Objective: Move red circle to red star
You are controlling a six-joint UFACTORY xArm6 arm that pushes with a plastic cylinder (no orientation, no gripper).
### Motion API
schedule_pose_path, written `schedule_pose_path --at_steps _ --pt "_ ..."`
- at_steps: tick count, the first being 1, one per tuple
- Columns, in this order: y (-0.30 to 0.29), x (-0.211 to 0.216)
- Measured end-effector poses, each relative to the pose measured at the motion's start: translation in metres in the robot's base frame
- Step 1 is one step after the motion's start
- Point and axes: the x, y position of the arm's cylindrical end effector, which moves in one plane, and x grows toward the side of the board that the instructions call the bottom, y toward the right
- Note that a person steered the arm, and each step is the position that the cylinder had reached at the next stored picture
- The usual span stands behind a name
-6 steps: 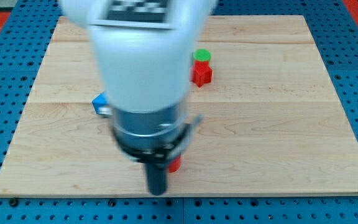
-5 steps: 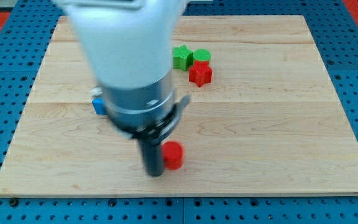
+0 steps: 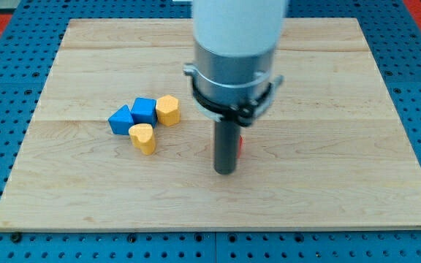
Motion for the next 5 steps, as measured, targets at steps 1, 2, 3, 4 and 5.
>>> schedule_pose_path --at_steps 1,2,3,4,5 --pt "0.009 -0.010" --pt "0.038 -0.004" --pt "0.010 -0.038" --pt "-0.018 -0.068" --pt "-0.020 -0.093"
